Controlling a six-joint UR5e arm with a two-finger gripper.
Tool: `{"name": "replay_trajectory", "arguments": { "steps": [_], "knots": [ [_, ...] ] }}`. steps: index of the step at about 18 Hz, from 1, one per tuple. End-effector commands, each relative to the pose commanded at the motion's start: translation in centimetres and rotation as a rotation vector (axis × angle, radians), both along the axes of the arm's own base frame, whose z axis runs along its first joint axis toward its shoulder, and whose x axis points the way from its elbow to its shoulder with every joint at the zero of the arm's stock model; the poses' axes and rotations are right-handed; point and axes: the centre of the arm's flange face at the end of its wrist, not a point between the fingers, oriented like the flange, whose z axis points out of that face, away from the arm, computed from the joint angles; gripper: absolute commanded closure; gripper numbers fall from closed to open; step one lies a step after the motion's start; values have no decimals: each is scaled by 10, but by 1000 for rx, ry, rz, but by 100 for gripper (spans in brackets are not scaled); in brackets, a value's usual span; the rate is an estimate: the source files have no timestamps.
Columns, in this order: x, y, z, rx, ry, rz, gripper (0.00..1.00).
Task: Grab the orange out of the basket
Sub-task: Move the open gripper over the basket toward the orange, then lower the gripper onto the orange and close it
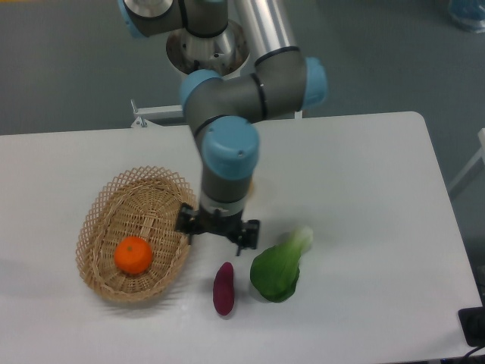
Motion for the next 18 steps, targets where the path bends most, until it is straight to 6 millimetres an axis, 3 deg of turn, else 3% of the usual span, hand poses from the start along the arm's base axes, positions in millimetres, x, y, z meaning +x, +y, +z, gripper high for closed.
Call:
{"name": "replay_trajectory", "arguments": {
  "steps": [4, 7, 12, 18],
  "knots": [
    [42, 24, -15, 18, 13, -8, 0],
    [73, 31, -30, 11, 10, -43, 0],
    [100, 28, -51, -38, 21, -86, 0],
    [113, 34, -78, -81, 6, -85, 0]
  ]
}}
